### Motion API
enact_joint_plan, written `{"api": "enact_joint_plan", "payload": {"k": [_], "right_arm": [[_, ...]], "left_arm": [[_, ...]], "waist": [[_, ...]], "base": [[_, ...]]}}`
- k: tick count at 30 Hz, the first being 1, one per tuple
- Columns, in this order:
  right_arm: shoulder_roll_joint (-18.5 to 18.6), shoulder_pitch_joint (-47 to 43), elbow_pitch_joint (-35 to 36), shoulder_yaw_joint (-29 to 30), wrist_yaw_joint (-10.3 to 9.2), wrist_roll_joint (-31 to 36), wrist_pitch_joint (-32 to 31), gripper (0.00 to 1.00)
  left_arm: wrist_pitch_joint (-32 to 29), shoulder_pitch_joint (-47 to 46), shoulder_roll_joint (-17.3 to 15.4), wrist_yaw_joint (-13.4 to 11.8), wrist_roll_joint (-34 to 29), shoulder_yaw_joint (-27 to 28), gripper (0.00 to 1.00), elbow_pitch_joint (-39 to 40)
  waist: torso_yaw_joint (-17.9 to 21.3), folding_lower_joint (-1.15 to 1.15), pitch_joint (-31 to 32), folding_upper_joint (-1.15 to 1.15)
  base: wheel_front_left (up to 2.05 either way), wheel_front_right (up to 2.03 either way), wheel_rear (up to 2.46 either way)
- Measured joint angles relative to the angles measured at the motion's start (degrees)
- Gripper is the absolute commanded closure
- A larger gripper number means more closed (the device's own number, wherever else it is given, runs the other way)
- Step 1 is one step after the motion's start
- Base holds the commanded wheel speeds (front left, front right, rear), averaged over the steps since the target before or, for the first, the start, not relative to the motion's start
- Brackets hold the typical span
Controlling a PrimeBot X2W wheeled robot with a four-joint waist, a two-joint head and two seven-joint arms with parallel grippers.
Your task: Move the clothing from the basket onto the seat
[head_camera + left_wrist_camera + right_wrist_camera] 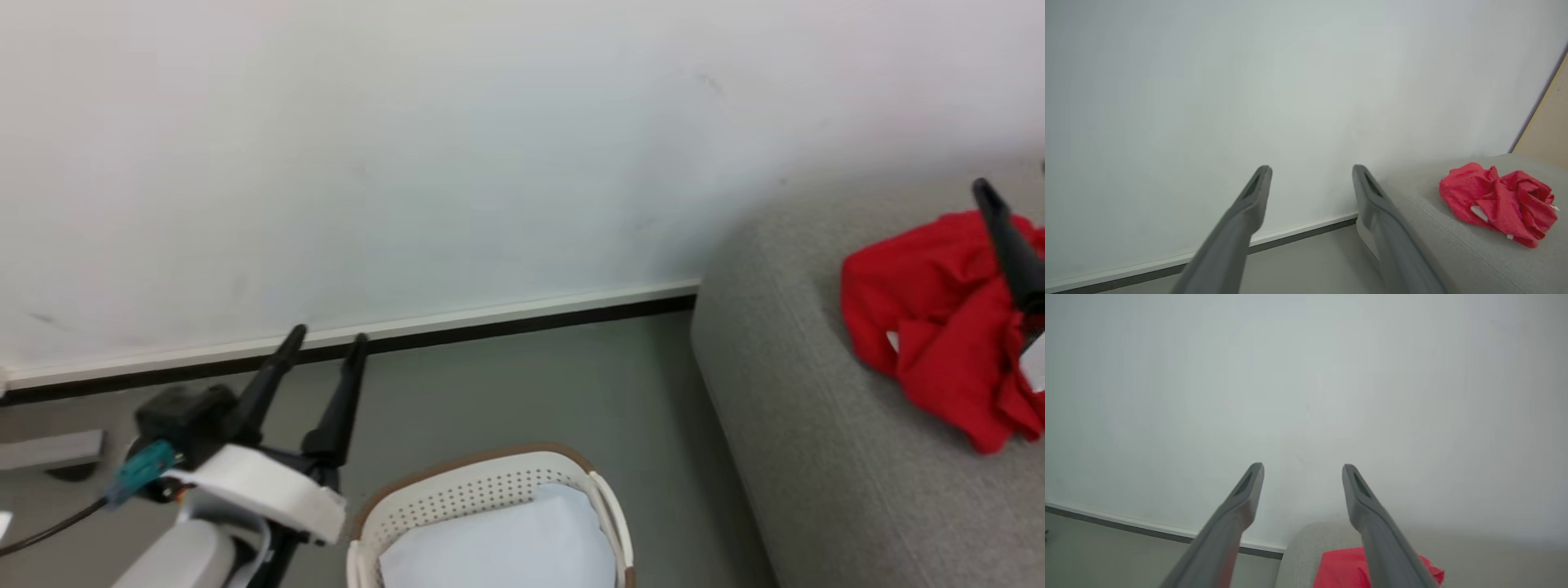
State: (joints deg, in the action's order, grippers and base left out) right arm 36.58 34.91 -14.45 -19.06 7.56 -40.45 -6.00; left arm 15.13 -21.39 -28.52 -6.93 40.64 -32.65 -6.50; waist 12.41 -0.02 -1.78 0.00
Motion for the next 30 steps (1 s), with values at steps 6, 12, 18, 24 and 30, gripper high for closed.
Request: {"api": "enact_joint_plan", "payload": {"k": [6, 12, 18, 24, 30], "right_arm": [[-4.92, -4.17, 2.18, 1.03, 0.0, 1.66, 6.22, 0.0], [-11.65, -12.62, 2.79, 4.33, 0.0, 7.1, 12.24, 0.0], [-17.77, -20.13, 2.66, 6.23, 0.0, 10.14, 17.16, 0.0], [-21.73, -25.83, 1.33, 7.42, 0.0, 15.74, 20.38, 0.0], [-25.99, -30.28, 2.91, 12.44, 0.0, 19.91, 21.04, 0.0]], "left_arm": [[0.0, 6.04, -0.35, -1.44, -0.93, 8.1, 0.0, 2.2], [0.0, 12.94, 3.49, -1.91, -1.47, 15.67, 0.0, 3.61], [0.0, 18.41, 7.5, -1.19, -4.32, 21.71, 0.0, 2.56], [0.0, 21.95, 12.5, 1.54, -9.34, 25.07, 0.0, 1.26], [0.0, 24.14, 16.5, 3.77, -16.5, 27.25, 0.0, -0.92]], "waist": [[-3.41, 0.01, 1.53, 0.0], [-6.29, 0.01, 2.65, 0.0], [-8.45, 0.01, 3.4, 0.0], [-9.98, 0.02, 3.43, 0.0], [-11.28, 0.02, 3.36, 0.0]], "base": [[0.0, 0.0, 0.0], [0.0, 0.0, 0.0], [0.0, 0.0, 0.0], [0.0, 0.0, 0.0], [0.0, 0.0, 0.0]]}}
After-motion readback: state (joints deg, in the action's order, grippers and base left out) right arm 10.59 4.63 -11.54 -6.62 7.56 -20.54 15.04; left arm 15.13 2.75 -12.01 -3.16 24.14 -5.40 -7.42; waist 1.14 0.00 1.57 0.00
